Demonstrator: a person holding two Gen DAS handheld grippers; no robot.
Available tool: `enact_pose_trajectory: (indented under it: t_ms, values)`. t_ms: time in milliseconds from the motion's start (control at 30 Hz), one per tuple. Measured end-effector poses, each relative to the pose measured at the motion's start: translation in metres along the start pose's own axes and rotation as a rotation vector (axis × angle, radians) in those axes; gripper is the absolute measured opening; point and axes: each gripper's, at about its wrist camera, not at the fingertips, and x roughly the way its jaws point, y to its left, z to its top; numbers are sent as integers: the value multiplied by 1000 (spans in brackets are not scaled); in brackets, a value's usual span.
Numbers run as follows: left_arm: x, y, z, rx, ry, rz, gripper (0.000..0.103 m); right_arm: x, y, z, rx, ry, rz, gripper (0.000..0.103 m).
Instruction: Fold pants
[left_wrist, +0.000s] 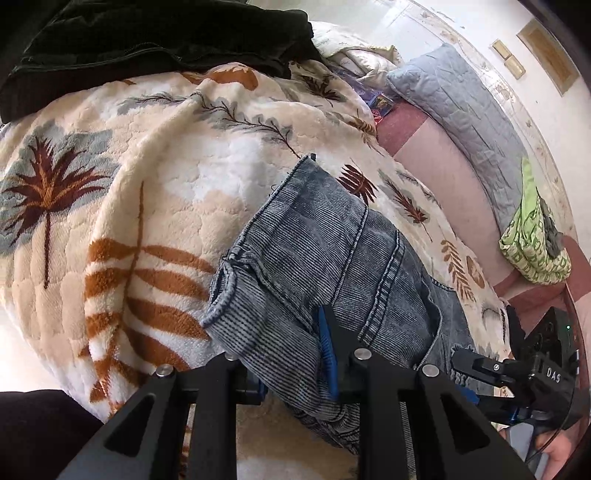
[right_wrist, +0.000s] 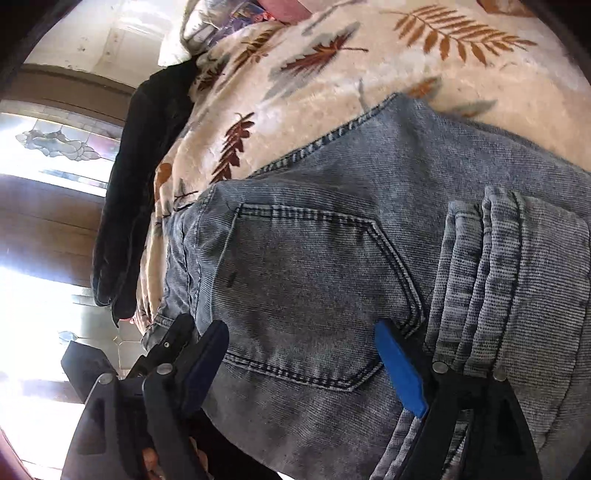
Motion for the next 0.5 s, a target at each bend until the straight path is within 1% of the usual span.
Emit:
enact_pose_trajectory:
  t_ms: [67,133,200,233,267,300,367,433,467,500]
  values:
    - [0,0,0,4,-2,2,25,-3,7,2,0,2,6,84]
    - [0,0,0,5,-2,5,25,-12,12,2,-17,-29,26,84]
    - [1,-1,0,9,-3,8,25,-13,13,2,-36,-44,10,84]
    - [1,-1,0,8,-4,9,25,-5,7,3,-28,-24,-14,84]
    - [1,-1,1,9,-3,8,25,5,1,3,-14,4,-16,84]
    - [1,-1,1,10,-1,8,25,9,-2,2,-24,-8,-7,85]
    - [0,-1,0,12,-3,7,25,4,2,3,-29,-12,-5,86]
    - [0,-1,1,11,-2,8,25,2,1,5,-10,6,-6,86]
    - [0,-2,1,14,-4,10,25,1,1,7,11,4,9,86]
    - [-1,-3,1,21,-7,12,25,-8,-1,7,30,-11,51,86]
